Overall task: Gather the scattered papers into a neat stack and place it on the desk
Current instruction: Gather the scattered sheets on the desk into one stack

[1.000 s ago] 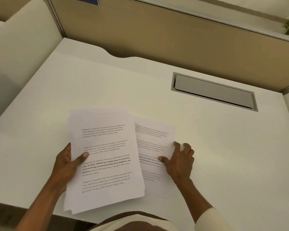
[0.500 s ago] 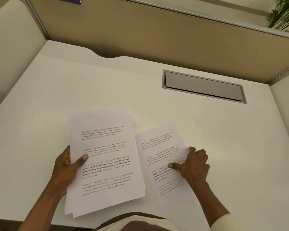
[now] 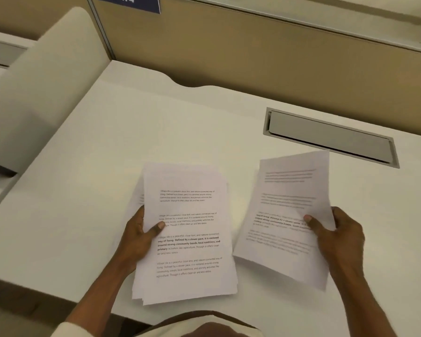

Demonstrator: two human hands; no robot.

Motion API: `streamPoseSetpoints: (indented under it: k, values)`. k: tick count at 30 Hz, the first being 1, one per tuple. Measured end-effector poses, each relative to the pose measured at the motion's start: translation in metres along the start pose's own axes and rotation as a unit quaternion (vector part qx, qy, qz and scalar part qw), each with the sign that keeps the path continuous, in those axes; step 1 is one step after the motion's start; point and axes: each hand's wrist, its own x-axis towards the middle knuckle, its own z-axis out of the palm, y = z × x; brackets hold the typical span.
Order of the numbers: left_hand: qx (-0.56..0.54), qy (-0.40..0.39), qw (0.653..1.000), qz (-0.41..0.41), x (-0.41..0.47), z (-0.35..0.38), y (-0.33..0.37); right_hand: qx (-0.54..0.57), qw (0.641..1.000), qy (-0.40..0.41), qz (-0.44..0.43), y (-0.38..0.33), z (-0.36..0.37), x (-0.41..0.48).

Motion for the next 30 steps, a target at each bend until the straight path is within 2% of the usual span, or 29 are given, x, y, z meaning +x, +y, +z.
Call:
streamPoseSetpoints:
  k: [2,4,9,14,18,20,22,25,30]
  values:
    - [0.004,0.005,1.0,-0.003,-0.001,0.007,0.001,0.095,0.995,-0.01,-0.019,-0.019,-0.016,0.0]
    - [0.005,0.012,1.0,-0.007,-0.001,0.014,0.002,0.142,0.988,-0.057,-0.033,-0.035,-0.018,-0.004]
    - [-0.03,-0.007,1.0,0.007,-0.005,0.028,0.01,0.114,0.974,-0.193,-0.017,-0.034,0.036,-0.014]
    - [-0.065,0.004,0.998,0.013,-0.002,0.016,0.016,0.111,0.964,-0.241,0.029,-0.03,0.099,-0.035]
    - [-0.075,-0.01,0.997,0.027,0.001,-0.006,0.024,0.156,0.932,-0.318,0.072,-0.045,0.139,-0.051]
    - [-0.073,0.0,0.997,0.022,0.007,-0.016,0.027,0.149,0.933,-0.318,0.074,-0.053,0.159,-0.058]
    - [-0.041,0.006,0.999,0.011,0.015,-0.026,0.032,0.126,0.941,-0.304,0.071,-0.062,0.179,-0.065]
    - [0.088,0.024,0.996,0.008,0.025,-0.036,0.04,0.085,0.953,-0.281,0.071,-0.074,0.202,-0.077]
    - [0.317,0.101,0.942,0.039,0.04,-0.032,0.037,-0.037,0.965,-0.257,0.037,-0.08,0.227,-0.099]
